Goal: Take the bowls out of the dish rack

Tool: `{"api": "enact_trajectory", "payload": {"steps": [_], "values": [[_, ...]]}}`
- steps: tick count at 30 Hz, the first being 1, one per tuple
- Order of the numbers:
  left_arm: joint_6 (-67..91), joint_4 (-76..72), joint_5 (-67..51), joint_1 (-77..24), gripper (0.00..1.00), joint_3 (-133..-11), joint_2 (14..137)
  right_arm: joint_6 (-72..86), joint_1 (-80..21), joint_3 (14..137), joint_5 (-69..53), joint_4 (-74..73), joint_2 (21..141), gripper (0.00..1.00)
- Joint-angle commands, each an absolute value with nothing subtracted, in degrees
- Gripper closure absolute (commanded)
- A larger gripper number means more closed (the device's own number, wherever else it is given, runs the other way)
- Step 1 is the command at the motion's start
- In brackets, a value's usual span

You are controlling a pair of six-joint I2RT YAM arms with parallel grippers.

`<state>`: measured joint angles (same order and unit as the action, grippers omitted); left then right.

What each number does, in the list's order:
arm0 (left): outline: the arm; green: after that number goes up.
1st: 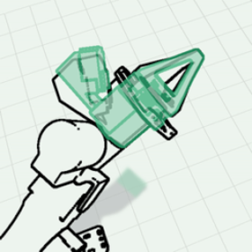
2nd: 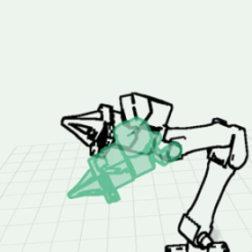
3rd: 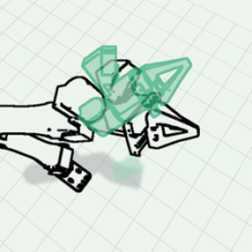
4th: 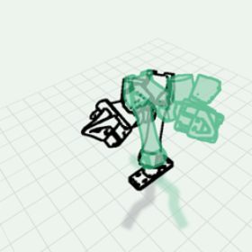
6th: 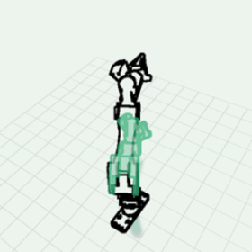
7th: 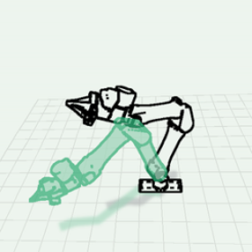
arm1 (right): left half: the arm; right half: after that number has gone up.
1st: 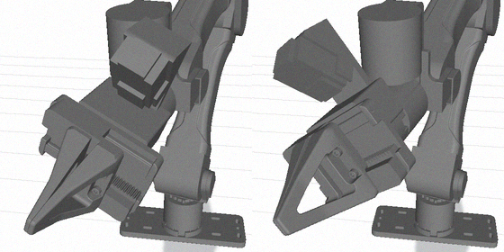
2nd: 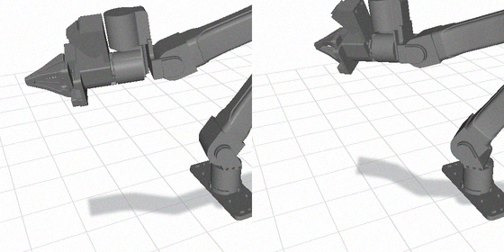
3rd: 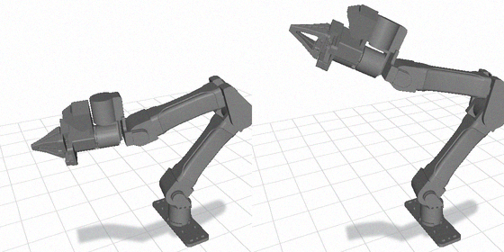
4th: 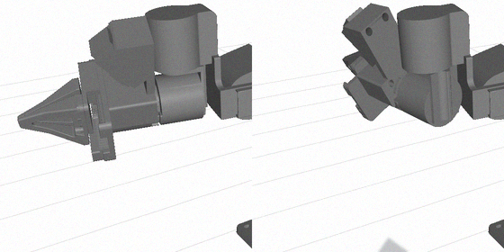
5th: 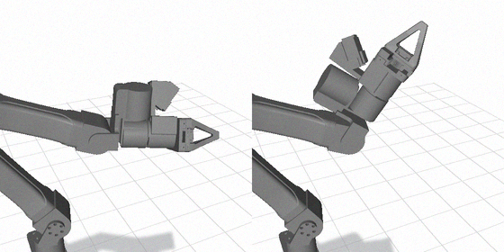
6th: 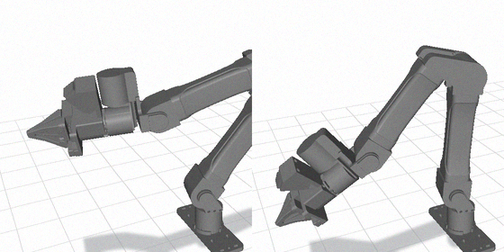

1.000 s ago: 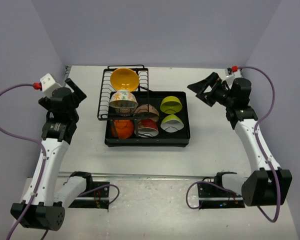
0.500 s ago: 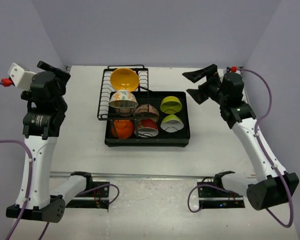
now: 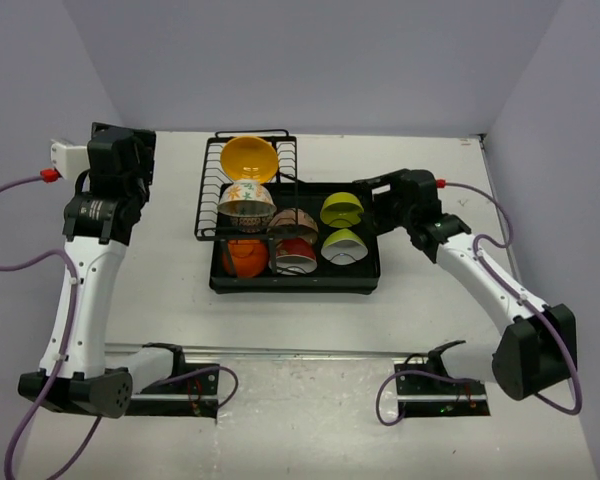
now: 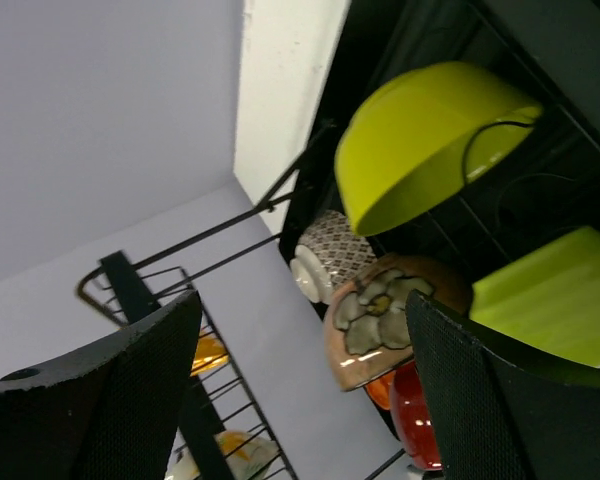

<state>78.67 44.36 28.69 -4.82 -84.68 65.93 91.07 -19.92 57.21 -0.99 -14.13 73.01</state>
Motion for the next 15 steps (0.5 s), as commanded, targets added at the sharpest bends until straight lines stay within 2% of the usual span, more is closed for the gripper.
{"api": "enact_trajectory", "payload": {"steps": [1,9,15], "values": [[82.19,43.59,26.46,-4.39,0.06,-91.38,68.89,94.84,-21.97,56.25,3.59,-11.51,75.05,0.19],[79.46,43.77,26.98,-4.39,0.07,-95.45,70.05,97.99,-23.64,56.34,5.71,-6.78,80.59,0.22],[78.22,42.72,27.25,-4.39,0.08,-96.86,70.66,98.87,-23.82,57.48,8.08,-4.22,84.1,0.32]]}}
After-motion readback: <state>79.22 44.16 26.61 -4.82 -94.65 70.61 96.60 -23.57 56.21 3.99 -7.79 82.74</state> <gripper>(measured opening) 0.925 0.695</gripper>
